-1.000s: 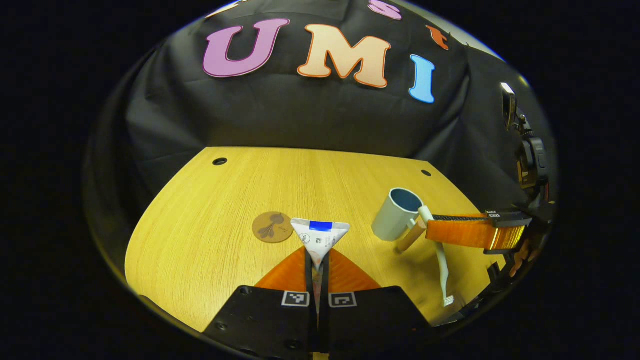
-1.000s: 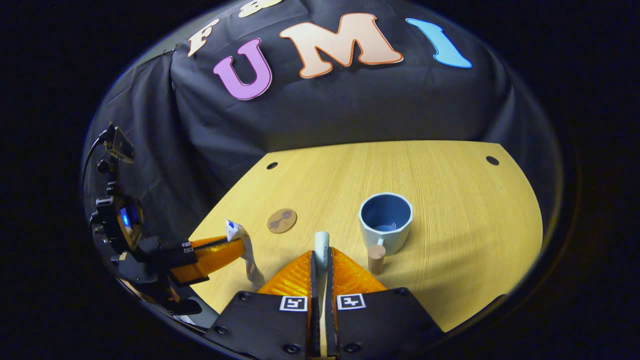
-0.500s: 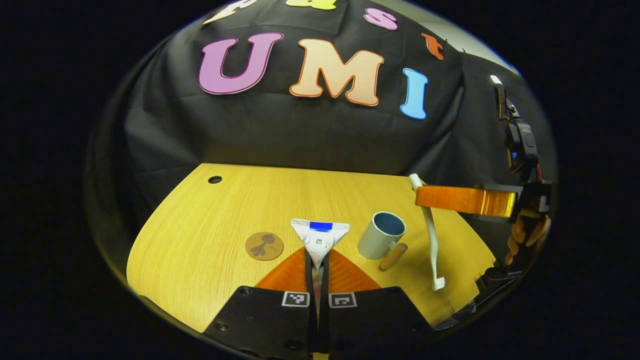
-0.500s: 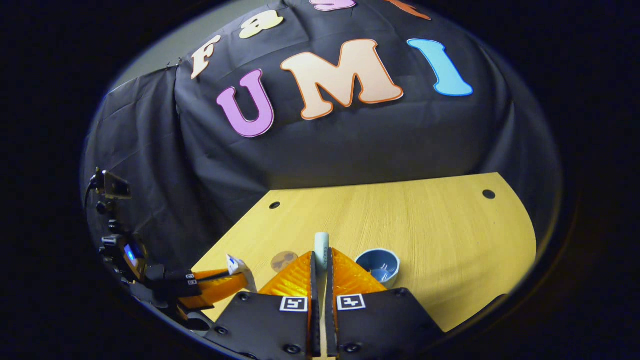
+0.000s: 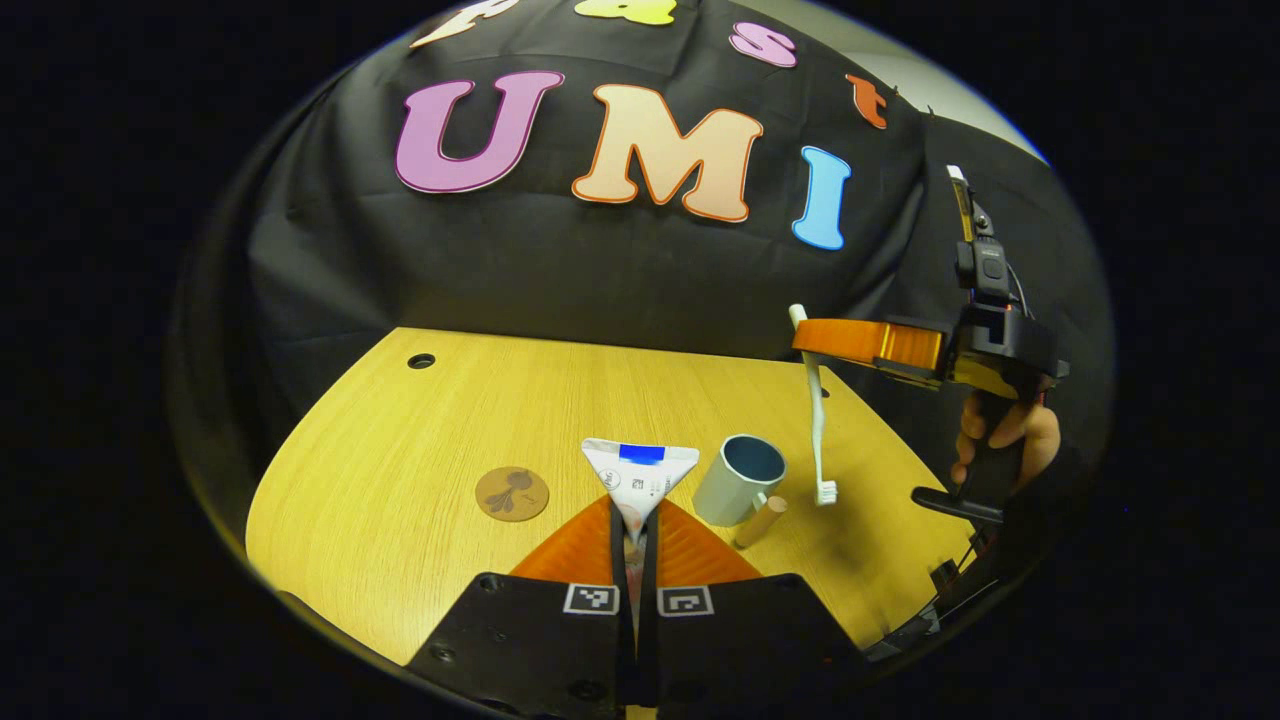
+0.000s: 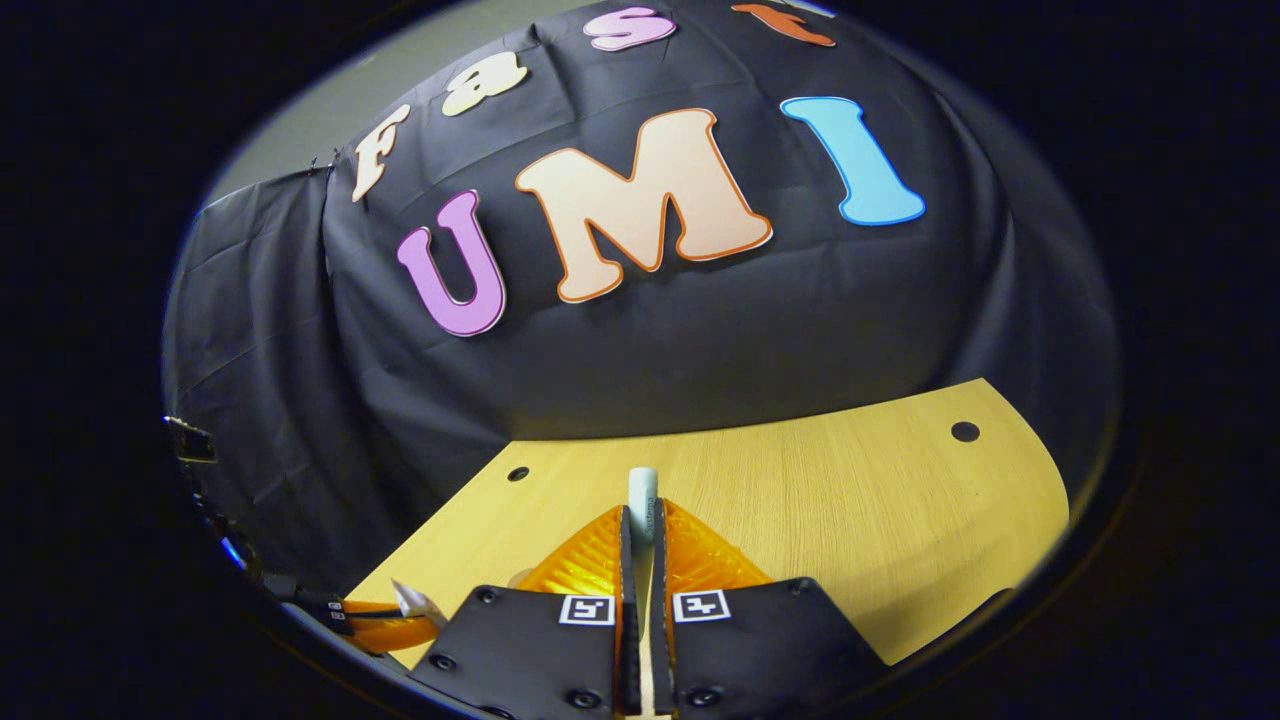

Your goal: Put the toothbrush and toothpaste on the desktop into the cup, then pick up the cup and place it on the coaster on the desktop.

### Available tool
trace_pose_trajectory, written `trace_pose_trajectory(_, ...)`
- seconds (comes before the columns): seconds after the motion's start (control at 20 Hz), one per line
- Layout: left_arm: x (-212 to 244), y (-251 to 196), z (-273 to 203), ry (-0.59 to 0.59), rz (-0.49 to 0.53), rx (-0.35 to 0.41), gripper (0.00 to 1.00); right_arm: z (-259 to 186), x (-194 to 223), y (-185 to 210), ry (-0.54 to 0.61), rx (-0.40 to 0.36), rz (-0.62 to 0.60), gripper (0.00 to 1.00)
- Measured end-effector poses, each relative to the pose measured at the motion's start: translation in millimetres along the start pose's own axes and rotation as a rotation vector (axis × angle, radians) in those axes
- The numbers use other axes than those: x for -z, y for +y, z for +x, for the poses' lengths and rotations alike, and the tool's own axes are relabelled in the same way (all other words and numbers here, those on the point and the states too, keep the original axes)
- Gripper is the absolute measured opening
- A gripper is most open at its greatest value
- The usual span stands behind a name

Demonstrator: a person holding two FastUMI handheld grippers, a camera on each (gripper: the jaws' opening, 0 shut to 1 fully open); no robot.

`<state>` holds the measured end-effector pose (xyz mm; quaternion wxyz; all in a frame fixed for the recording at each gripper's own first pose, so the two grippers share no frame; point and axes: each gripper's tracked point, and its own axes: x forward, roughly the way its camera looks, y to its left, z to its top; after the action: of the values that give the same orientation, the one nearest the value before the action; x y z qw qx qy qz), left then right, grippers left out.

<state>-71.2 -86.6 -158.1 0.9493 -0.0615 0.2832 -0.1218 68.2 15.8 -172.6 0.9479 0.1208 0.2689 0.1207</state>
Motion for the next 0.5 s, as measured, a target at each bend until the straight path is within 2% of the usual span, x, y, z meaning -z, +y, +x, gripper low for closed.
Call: trace_pose_trajectory(0.5,-0.2,7.7,-12.8,0.000,-0.010,-0.072,0.00,53.0,0.2,-28.3,-0.071,0.053,-0.054,0.07)
